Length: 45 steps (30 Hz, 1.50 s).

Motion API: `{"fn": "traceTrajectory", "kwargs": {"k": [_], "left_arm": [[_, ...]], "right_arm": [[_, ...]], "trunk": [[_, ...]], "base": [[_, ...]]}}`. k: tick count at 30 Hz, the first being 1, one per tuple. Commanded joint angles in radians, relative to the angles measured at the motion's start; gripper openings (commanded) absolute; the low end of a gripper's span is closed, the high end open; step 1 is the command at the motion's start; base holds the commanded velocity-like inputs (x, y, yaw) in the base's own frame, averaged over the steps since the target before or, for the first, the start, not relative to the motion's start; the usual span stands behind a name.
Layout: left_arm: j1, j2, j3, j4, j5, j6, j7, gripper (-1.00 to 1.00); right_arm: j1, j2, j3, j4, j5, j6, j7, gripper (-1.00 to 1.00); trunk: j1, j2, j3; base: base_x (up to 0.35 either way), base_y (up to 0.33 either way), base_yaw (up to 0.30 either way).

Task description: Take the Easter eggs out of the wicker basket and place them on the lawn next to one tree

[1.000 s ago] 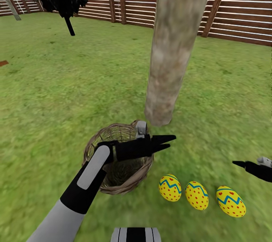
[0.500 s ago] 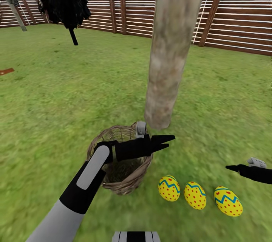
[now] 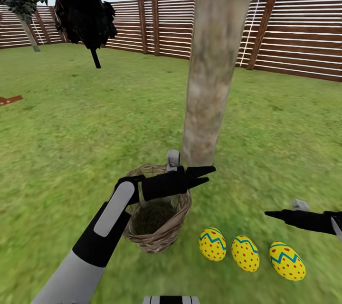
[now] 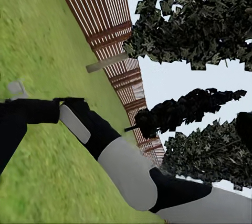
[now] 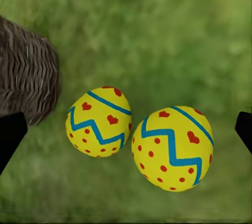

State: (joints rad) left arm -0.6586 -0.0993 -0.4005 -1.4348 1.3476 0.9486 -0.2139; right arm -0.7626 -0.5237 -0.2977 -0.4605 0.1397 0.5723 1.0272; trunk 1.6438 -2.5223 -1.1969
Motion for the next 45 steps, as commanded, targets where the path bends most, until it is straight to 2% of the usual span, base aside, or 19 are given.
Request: {"fn": "traceTrajectory", "kwargs": {"k": [1,3,7,9,13,15,17,25,27,30,33,35,40,45], "left_arm": [[0.000,0.000,0.001,0.000,-0.007,0.003,-0.007,1.00],[0.000,0.000,0.002,0.001,-0.007,0.003,-0.007,1.00],[-0.001,0.000,0.000,0.002,-0.007,0.002,-0.007,1.00],[0.000,0.000,0.000,0.002,-0.008,0.002,-0.006,1.00],[0.000,0.003,0.001,0.001,-0.008,0.003,-0.007,1.00],[0.000,0.027,0.001,0.000,-0.007,0.004,-0.007,1.00],[0.000,0.039,0.002,-0.001,-0.007,0.004,-0.007,1.00],[-0.001,0.053,0.002,0.000,-0.009,0.004,-0.006,1.00],[-0.001,0.054,0.002,-0.002,-0.015,0.009,0.010,1.00],[-0.001,0.073,0.006,-0.006,-0.022,0.015,0.063,1.00],[-0.001,0.093,0.012,-0.009,-0.025,0.018,0.124,1.00],[-0.001,0.102,0.014,-0.007,-0.024,0.036,0.169,1.00],[0.000,0.125,0.010,-0.008,-0.019,0.061,0.180,1.00],[0.006,0.131,-0.001,-0.010,-0.015,0.067,0.183,1.00]], "right_arm": [[0.003,0.004,-0.007,-0.001,0.014,0.002,0.007,1.00],[0.008,0.009,-0.007,0.000,0.018,-0.003,0.006,1.00],[0.022,0.041,-0.006,0.000,0.042,-0.007,0.003,1.00],[0.028,0.077,-0.006,0.001,0.086,-0.027,0.002,1.00],[0.037,0.106,-0.006,0.002,0.125,-0.066,0.002,1.00],[0.042,0.114,-0.006,0.004,0.130,-0.076,0.002,1.00],[0.044,0.117,-0.006,0.004,0.131,-0.081,0.002,1.00],[0.045,0.129,-0.006,0.005,0.128,-0.117,0.002,1.00],[0.046,0.135,-0.006,0.006,0.127,-0.119,-0.001,1.00],[0.046,0.140,-0.006,0.009,0.127,-0.119,-0.014,1.00],[0.050,0.143,-0.006,0.019,0.131,-0.120,-0.044,1.00],[0.052,0.160,-0.006,0.025,0.132,-0.120,-0.104,1.00],[0.052,0.175,-0.006,0.026,0.131,-0.120,-0.219,1.00],[0.052,0.183,-0.006,0.026,0.132,-0.120,-0.259,1.00]], "trunk": [[-0.001,0.000,0.003],[-0.002,0.000,0.011],[-0.003,0.001,0.026],[-0.004,0.002,0.034],[-0.006,0.003,0.050],[-0.007,0.003,0.057],[-0.008,0.004,0.065],[-0.011,0.006,0.096],[-0.012,0.006,0.104],[-0.014,0.007,0.115],[-0.015,0.007,0.127],[-0.016,0.008,0.135],[-0.018,0.009,0.154],[-0.020,0.010,0.173]], "base": [[0.000,0.000,0.000],[0.000,0.000,0.000],[0.000,0.000,0.000],[0.000,0.000,0.000],[0.000,0.000,0.000],[0.000,0.000,0.000],[0.000,0.000,0.000],[0.000,0.000,0.000],[0.000,0.000,0.000],[0.000,0.000,0.000],[0.000,0.000,0.000],[0.000,0.000,0.000],[0.000,0.000,0.000],[-0.031,0.000,0.000]]}}
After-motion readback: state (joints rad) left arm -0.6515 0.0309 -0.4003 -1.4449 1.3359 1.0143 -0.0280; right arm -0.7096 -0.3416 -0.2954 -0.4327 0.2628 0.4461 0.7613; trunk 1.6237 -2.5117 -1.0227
